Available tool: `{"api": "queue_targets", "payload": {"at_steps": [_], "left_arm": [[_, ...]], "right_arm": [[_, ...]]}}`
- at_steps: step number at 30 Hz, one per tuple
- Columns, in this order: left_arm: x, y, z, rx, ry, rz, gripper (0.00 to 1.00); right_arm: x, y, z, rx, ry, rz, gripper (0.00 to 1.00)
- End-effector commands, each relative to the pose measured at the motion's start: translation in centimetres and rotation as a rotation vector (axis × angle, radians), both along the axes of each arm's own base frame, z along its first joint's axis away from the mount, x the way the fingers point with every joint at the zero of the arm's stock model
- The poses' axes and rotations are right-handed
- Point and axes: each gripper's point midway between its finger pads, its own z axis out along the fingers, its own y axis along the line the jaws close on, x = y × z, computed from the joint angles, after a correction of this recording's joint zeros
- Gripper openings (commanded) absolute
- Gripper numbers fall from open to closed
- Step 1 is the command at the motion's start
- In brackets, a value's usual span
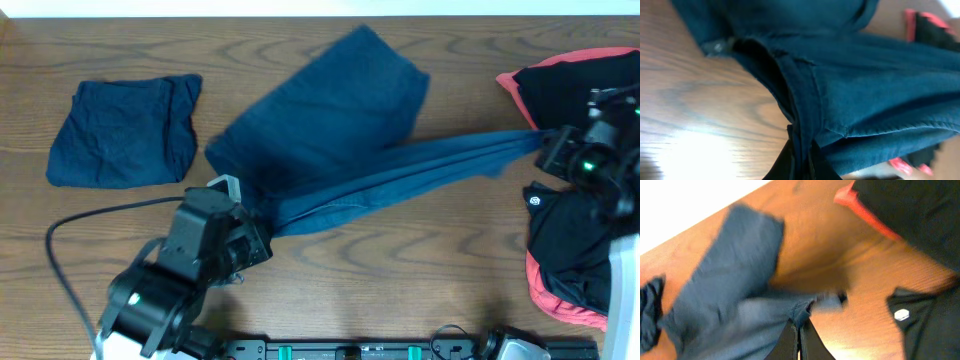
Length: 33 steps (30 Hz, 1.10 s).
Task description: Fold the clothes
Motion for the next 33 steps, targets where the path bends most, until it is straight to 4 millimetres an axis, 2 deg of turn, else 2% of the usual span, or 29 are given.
{"api": "queue_targets", "payload": {"at_steps": [1, 4, 8, 13, 17, 21, 24, 27, 31, 33], "left_arm": [[-0.7, 0.3, 1.8, -0.036, -0.030, 0.011, 0.06], [-0.9, 0.3, 2.7, -0.054, -0.057, 0.011, 0.06], [0.1, 2.5, 2.0, 0.055, -0.077, 0.106, 0.06], [2.0, 5.4, 0.6, 0.200, -0.066, 0.263, 0.06], [3.4, 6.6, -1.2, 0.255, 0.009, 0.403, 0.06], [5.5, 6.6, -3.3, 0.308, 0.064, 0.468, 0.06], [7.4, 5.8, -4.8, 0.319, 0.083, 0.468, 0.06], [8.3, 4.9, -5.9, 0.311, 0.102, 0.454, 0.06], [8.7, 4.8, -5.7, 0.300, 0.085, 0.456, 0.06], [8.9, 4.9, -5.2, 0.292, 0.063, 0.460, 0.06]], "right_arm": [[-0.9, -5.0, 4.3, -0.171, -0.103, -0.181, 0.01], [-0.8, -5.1, 6.2, -0.189, -0.152, -0.182, 0.01], [1.0, -4.0, 7.5, -0.168, -0.215, -0.117, 0.01], [5.8, -1.7, 9.1, -0.165, -0.339, -0.001, 0.01], [10.3, 0.6, 8.9, -0.168, -0.410, 0.080, 0.01], [14.1, 2.5, 6.6, -0.155, -0.411, 0.138, 0.01], [15.9, 3.9, 2.8, -0.127, -0.332, 0.179, 0.01], [15.0, 5.2, -0.6, -0.106, -0.208, 0.245, 0.01], [12.6, 5.0, -3.8, -0.123, -0.051, 0.264, 0.02], [11.6, 5.4, -5.0, -0.110, 0.011, 0.285, 0.10]]}}
